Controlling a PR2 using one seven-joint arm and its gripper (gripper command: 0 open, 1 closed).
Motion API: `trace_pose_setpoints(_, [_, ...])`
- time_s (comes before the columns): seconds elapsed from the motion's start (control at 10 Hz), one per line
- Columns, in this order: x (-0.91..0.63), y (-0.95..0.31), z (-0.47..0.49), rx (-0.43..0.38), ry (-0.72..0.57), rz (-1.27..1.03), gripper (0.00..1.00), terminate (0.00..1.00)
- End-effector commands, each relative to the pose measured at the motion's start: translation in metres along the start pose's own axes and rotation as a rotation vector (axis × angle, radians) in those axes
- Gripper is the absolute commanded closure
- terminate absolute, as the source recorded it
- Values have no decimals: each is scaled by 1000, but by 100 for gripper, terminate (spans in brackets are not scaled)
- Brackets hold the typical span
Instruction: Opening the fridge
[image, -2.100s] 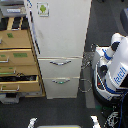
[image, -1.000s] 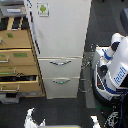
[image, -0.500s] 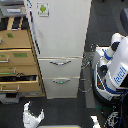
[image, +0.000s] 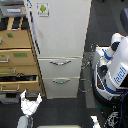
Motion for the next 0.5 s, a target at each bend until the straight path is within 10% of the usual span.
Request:
trace_pose_setpoints(0.1, [154, 143, 9, 258, 292, 311, 0, 0])
trace_pose_setpoints(0.5, [183, 155, 31, 258, 267, 302, 0, 0])
